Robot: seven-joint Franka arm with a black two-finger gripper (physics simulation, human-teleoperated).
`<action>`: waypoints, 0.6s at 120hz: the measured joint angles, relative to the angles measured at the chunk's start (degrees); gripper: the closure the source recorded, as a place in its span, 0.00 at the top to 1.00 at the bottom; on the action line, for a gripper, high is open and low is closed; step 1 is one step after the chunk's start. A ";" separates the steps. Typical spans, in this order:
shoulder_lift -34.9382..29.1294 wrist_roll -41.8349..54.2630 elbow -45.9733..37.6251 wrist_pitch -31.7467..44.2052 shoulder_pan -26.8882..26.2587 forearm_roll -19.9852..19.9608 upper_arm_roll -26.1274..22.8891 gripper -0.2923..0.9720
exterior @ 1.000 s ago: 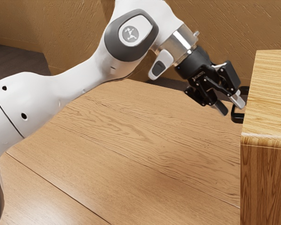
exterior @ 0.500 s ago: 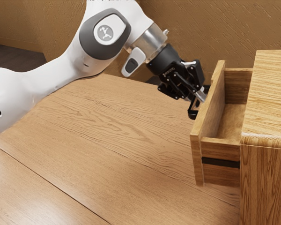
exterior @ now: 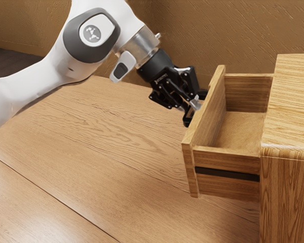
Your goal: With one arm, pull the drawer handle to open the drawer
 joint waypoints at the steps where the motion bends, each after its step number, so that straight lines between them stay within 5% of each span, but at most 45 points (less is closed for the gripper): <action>1: -0.09 0.00 -0.01 -0.07 0.15 -0.05 -0.01 0.29; 72: -4.17 0.00 -3.20 -4.75 8.35 -1.09 0.18 0.29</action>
